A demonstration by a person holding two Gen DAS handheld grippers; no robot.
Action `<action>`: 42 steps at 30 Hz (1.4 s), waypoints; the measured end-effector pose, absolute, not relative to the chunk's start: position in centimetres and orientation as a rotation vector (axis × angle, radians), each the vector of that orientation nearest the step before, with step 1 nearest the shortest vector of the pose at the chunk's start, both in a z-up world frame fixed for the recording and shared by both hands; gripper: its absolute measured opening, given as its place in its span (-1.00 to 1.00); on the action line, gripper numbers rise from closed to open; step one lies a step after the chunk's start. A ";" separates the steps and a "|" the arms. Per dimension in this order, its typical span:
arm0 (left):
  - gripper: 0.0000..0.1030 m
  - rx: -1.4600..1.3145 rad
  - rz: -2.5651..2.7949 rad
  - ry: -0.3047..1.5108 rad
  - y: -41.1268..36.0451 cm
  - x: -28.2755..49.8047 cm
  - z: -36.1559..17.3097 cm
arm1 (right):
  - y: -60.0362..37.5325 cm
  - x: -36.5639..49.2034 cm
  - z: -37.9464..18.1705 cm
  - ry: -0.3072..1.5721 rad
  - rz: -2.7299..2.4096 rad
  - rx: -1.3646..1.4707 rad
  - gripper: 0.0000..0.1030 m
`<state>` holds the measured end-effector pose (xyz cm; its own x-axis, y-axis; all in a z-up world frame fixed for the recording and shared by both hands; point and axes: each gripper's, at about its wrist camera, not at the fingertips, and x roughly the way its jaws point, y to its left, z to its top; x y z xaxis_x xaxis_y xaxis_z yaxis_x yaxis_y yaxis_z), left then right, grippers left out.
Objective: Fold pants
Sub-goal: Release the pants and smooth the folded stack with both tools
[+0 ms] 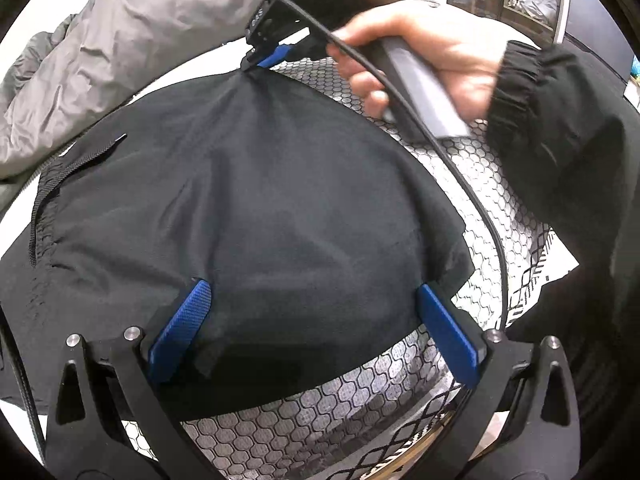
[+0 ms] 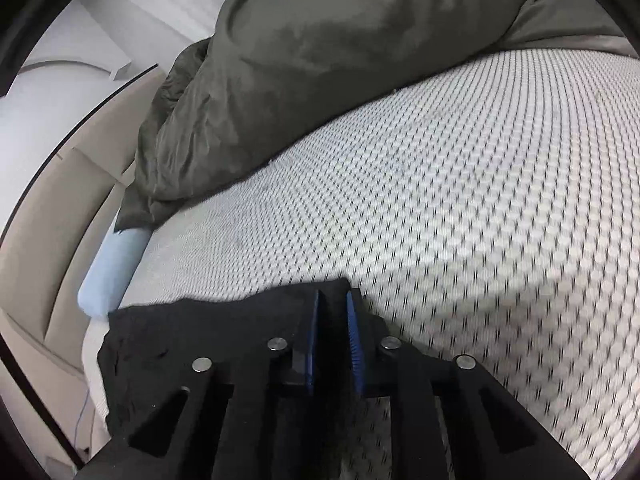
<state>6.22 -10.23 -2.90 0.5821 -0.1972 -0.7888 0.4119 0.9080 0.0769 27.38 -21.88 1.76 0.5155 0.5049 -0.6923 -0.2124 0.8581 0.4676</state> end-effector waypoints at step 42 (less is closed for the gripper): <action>0.91 -0.099 -0.076 0.796 6.8 3.7 1.3 | -16.7 4.1 5.7 0.786 0.509 -0.162 0.00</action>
<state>3.72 6.81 1.33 0.6969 -0.1056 -0.7094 0.0312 0.9926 -0.1171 4.11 -16.69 5.67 0.5934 0.3765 -0.7114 -0.4949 0.8677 0.0464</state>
